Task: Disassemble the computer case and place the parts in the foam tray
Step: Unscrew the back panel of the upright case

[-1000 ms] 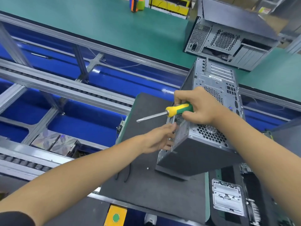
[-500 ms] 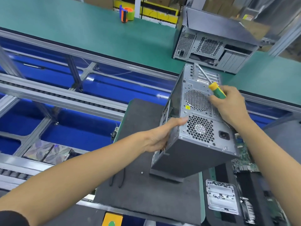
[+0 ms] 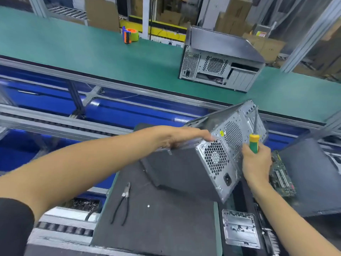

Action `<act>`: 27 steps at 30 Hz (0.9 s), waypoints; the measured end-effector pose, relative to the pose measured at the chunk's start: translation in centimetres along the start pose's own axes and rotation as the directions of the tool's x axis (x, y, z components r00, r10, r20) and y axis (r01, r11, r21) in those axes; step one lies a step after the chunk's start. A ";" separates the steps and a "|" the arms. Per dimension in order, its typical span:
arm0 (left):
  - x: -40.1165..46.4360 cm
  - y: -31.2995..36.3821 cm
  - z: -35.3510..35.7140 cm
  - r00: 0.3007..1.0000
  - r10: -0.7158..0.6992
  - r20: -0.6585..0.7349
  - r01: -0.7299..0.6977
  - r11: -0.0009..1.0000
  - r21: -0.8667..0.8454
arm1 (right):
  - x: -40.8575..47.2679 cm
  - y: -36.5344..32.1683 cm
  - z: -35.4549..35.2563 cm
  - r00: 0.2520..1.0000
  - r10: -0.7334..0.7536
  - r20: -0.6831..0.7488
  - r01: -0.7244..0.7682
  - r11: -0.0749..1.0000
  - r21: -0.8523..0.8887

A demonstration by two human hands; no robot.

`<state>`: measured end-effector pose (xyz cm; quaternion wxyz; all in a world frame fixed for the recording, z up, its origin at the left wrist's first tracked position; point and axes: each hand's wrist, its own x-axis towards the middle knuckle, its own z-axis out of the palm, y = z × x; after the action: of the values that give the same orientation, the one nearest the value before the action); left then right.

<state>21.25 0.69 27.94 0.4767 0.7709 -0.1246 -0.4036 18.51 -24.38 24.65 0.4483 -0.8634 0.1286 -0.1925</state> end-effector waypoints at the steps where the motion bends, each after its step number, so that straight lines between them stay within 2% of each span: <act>1: 0.2 -0.1 -0.1 1.000 -0.011 -0.019 0.012 0.998 0.064 | -1.0 0.7 0.1 1.000 0.021 0.004 -0.021 0.999 0.027; 5: 0.4 -0.4 0.0 0.993 0.023 -0.120 0.005 0.974 0.225 | -3.9 2.2 0.3 0.997 0.080 0.013 -0.081 0.988 0.131; 11: 0.8 -0.7 0.4 1.000 0.021 -0.022 -0.011 0.922 0.388 | -7.7 5.4 0.8 0.978 0.206 0.028 -0.208 0.968 0.143; 15: 0.8 -2.3 0.9 1.000 -0.011 0.022 0.000 0.904 0.428 | -12.1 7.3 3.4 0.954 0.297 0.046 -0.299 0.922 0.247; 19: 0.4 -5.5 1.9 0.994 -0.089 0.066 0.037 0.825 0.563 | -15.9 8.5 6.6 0.906 0.421 0.038 -0.414 0.865 0.284; 23: 0.4 -8.4 3.3 0.996 -0.083 -0.015 0.071 0.737 0.672 | -18.3 9.4 8.8 0.877 0.480 0.018 -0.461 0.830 0.313; 27: 0.9 -10.8 4.5 0.992 -0.031 -0.122 0.109 0.698 0.707 | -19.6 10.4 9.8 0.865 0.495 0.084 -0.495 0.814 0.304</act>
<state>16.40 2.93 17.48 0.1317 0.9187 -0.2172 -0.3025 4.91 -15.48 6.71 0.6150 -0.7172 0.3159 -0.0871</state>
